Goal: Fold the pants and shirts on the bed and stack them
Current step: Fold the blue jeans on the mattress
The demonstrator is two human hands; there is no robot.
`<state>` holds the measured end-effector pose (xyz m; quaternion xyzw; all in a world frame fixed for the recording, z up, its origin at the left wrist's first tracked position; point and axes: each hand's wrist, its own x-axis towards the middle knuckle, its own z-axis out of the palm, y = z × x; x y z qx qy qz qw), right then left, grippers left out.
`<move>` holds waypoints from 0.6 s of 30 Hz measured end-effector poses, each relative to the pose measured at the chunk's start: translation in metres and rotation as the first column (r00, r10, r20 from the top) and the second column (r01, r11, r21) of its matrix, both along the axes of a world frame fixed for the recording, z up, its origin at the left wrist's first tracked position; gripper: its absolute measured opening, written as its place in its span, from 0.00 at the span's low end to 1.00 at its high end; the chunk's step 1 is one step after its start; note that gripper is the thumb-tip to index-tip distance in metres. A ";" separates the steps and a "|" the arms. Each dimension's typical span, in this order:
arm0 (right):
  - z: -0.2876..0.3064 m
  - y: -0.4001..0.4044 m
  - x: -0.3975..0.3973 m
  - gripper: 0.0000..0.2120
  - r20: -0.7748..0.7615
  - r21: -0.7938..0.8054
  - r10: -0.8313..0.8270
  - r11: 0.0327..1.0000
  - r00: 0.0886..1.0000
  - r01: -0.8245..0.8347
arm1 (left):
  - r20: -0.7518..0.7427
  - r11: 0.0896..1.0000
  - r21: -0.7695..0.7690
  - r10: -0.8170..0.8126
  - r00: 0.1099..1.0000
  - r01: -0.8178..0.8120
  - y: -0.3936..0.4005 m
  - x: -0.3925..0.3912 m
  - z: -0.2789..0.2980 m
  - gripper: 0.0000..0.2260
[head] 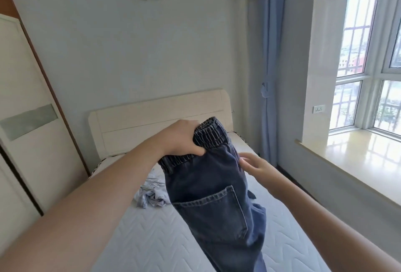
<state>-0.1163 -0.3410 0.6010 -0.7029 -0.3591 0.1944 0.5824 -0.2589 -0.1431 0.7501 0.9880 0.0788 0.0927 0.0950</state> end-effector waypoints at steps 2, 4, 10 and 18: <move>-0.045 -0.007 0.006 0.24 -0.026 -0.200 -0.184 0.964 0.983 0.175 | -0.021 1.000 -0.025 -0.003 1.000 0.003 0.000 0.000 -0.015 0.13; -0.085 -0.012 0.004 0.30 -0.096 -0.415 -0.276 0.884 0.956 0.214 | -0.028 0.999 -0.054 0.003 1.000 -0.005 0.001 -0.003 -0.029 0.14; -0.174 -0.010 -0.019 0.36 -0.590 -0.310 -0.220 0.950 0.777 0.033 | 0.001 0.992 -0.103 0.074 0.997 -0.074 0.005 -0.012 -0.052 0.20; -0.202 0.005 -0.012 0.16 -0.781 0.195 0.063 0.970 0.622 0.146 | 0.108 0.983 -0.157 0.115 0.988 -0.097 0.016 -0.032 -0.039 0.22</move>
